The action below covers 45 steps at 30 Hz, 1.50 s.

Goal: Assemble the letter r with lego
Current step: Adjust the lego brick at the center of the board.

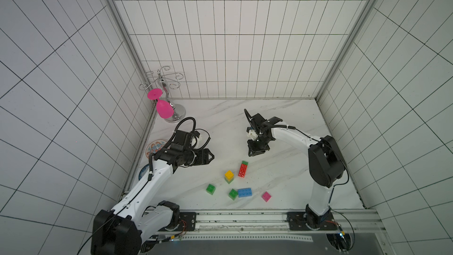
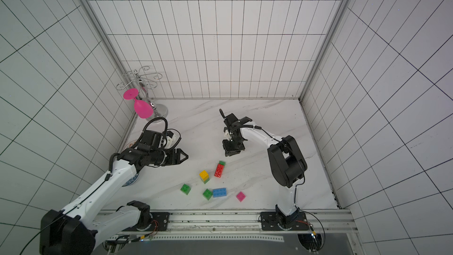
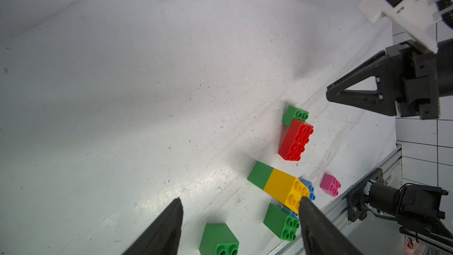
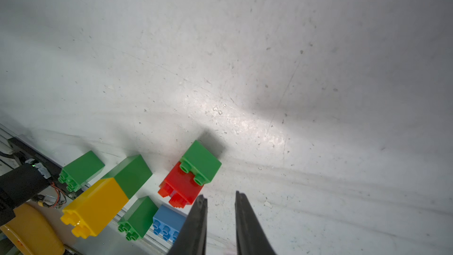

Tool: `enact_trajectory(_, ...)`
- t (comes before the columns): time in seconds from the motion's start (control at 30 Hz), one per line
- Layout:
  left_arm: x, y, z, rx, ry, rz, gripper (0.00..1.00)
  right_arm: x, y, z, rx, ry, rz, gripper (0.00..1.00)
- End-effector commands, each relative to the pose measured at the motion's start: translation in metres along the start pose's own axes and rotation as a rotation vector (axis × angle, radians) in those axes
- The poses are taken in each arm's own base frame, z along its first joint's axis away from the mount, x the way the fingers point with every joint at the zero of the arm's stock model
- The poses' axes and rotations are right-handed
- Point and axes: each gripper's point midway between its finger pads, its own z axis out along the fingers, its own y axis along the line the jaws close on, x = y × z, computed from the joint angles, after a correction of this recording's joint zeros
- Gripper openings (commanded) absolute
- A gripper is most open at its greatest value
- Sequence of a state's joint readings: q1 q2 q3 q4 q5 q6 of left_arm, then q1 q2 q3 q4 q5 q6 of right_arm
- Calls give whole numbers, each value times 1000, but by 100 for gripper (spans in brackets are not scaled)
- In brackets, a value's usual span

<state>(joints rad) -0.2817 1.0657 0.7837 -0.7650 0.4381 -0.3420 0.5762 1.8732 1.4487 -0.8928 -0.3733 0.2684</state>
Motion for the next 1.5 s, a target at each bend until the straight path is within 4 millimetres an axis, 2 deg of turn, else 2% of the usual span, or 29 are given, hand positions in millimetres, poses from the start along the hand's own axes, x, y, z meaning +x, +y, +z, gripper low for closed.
enact_trajectory(0.0,-6,-4,-7,2,-32,30,75,-15,23,-9,-88,-2,-28,24)
enact_trajectory(0.13,-5,-5,-9,2,-32,29,75,-22,44,4,-162,31,-43,25)
enact_trajectory(0.3,-5,-7,-12,4,-37,33,75,-18,64,27,-232,95,-58,25)
enact_trajectory(0.47,-4,-6,-12,4,-32,32,75,-9,71,47,-276,158,-54,25)
enact_trajectory(0.7,-2,-6,-12,5,-26,36,75,18,40,58,-199,211,-21,25)
enact_trajectory(1.0,-2,-6,-11,9,-22,34,75,49,0,47,-152,202,53,25)
enact_trajectory(1.23,-1,-7,-12,10,-28,36,75,71,-23,40,-89,192,140,26)
enact_trajectory(1.47,-1,-7,-12,11,-26,34,75,98,-35,42,-58,196,192,26)
